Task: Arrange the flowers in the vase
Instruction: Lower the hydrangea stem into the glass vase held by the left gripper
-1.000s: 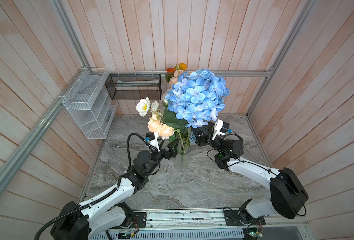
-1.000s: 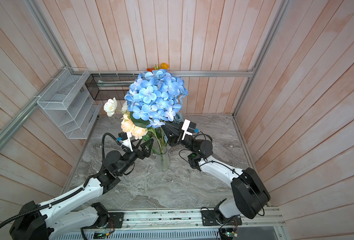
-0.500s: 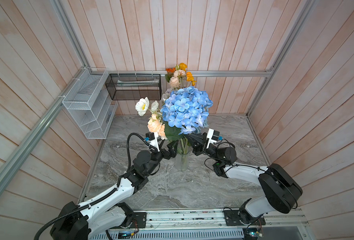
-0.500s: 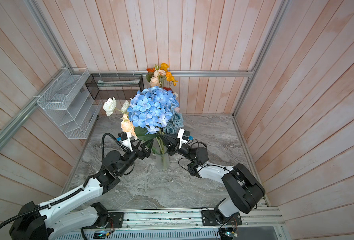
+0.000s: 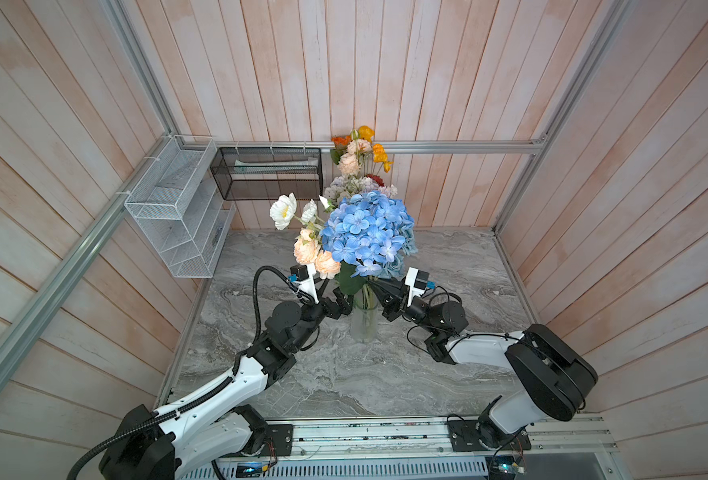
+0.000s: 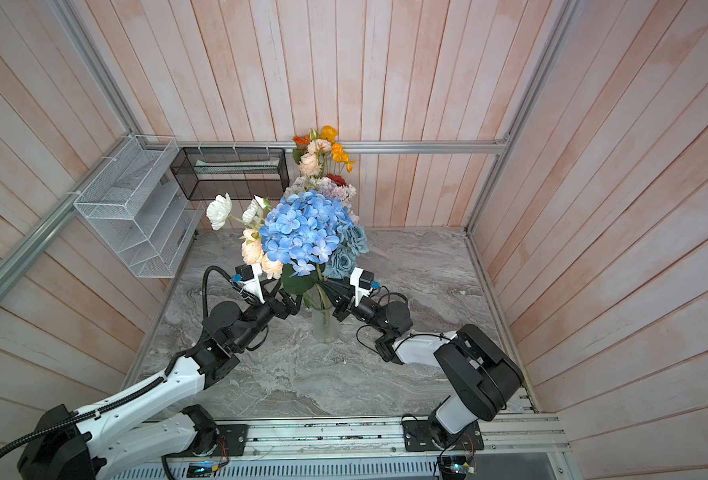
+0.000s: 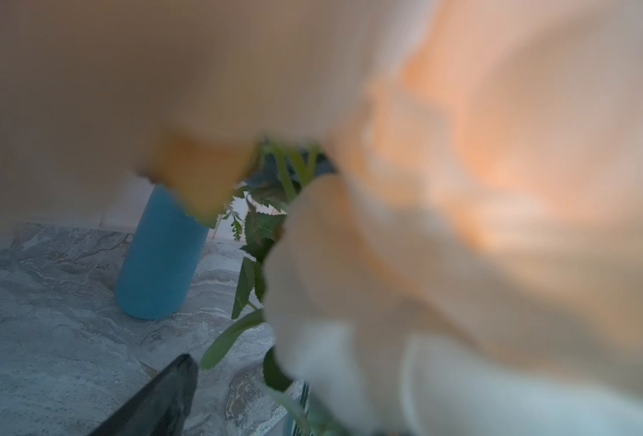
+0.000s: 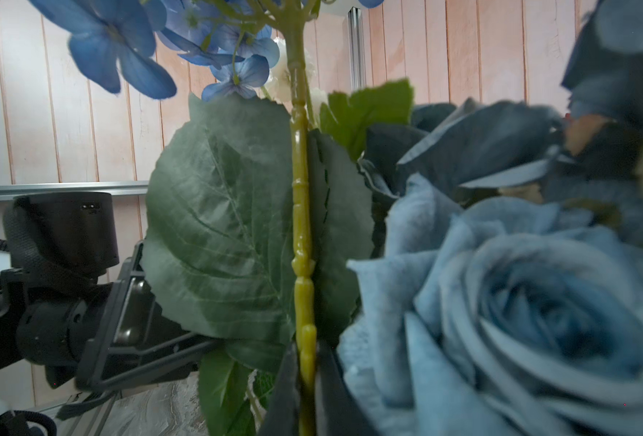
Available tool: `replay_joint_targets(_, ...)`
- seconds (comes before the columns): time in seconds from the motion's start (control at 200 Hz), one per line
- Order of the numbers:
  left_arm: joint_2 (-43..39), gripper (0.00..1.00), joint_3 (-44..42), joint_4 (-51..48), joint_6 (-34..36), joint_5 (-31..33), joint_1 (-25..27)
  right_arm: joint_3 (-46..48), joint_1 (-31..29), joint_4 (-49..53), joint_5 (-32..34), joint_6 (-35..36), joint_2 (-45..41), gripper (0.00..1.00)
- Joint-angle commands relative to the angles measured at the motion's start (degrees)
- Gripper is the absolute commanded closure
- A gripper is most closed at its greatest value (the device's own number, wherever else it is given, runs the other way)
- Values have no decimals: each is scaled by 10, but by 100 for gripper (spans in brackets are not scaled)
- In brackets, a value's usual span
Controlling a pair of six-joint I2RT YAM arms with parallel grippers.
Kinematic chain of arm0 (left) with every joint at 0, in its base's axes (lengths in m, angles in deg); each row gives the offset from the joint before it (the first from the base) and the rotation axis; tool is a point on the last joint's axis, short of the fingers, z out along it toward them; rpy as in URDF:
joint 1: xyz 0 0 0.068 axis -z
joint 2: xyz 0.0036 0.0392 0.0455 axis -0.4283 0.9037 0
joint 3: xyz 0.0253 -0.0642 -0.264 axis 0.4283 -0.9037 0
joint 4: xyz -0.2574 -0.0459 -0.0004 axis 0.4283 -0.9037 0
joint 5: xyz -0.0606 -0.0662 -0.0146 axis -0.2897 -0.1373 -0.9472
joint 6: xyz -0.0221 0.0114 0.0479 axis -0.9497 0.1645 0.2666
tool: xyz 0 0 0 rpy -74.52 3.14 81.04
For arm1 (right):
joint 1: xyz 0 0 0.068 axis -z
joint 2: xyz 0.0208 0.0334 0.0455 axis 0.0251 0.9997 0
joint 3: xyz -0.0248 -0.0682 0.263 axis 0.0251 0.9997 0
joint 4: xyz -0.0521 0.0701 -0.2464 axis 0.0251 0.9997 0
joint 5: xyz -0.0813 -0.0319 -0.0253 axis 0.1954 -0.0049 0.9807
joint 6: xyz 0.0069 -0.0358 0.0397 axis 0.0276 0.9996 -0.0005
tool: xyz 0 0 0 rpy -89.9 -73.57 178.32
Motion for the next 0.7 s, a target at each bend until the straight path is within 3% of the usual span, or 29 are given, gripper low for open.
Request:
replay_joint_targets(0.0, -10, 0, -8, 3, -3, 6, -3, 9, -10, 26, 8, 16, 14, 100)
replay_joint_targets(0.555, -11, 0, -7, 4, -4, 5, -3, 28, -22, 96, 30, 51, 5, 100)
replay_joint_targets(0.695, -15, 0, -8, 1, -4, 6, -3, 31, -23, 128, 26, 52, -23, 77)
